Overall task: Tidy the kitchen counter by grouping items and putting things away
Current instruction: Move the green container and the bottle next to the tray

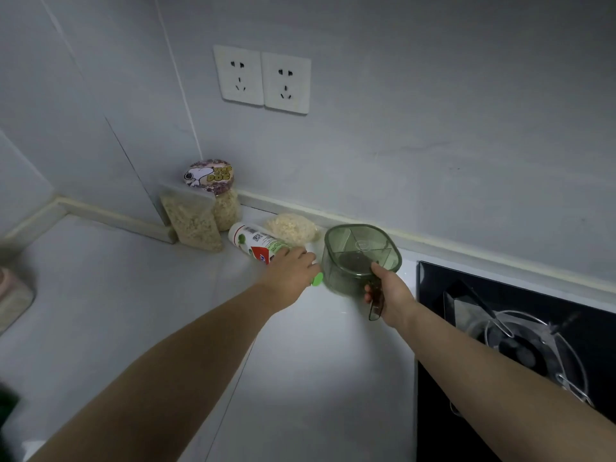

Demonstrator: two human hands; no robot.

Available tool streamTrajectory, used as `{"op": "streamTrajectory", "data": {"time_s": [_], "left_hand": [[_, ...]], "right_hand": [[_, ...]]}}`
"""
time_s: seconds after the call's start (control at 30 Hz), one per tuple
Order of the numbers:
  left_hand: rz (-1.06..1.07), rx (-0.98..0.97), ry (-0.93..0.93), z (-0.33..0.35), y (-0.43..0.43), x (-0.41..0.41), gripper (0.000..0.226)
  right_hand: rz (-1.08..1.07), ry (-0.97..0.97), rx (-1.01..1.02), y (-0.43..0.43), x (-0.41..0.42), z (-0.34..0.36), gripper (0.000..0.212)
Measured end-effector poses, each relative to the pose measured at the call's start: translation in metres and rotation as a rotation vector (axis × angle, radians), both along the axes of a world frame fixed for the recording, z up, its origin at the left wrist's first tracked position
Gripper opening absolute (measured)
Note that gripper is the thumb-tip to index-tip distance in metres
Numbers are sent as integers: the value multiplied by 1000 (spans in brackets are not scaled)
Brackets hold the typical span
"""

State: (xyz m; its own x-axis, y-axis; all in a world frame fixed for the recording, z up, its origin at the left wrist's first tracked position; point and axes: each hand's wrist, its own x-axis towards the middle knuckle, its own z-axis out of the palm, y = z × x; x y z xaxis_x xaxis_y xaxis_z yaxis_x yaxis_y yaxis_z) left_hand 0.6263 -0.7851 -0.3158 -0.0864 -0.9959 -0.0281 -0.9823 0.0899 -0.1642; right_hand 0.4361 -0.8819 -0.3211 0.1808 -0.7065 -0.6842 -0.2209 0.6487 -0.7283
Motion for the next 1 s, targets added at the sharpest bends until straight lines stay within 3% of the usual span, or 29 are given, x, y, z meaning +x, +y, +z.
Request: {"op": "streamTrajectory", "data": {"time_s": [0.27,0.6,1.0], "left_hand": [[156,-279,283,31,23,-19,33],[311,-463,515,75,35,-62,34],[247,-620,688,125,34,-181,25]], "right_hand": [[2,-15,-29,17,-15,17,26],[-45,-128,-130,33,-49,48,24],[-133,-265,-232,47,-161,87,23]]}}
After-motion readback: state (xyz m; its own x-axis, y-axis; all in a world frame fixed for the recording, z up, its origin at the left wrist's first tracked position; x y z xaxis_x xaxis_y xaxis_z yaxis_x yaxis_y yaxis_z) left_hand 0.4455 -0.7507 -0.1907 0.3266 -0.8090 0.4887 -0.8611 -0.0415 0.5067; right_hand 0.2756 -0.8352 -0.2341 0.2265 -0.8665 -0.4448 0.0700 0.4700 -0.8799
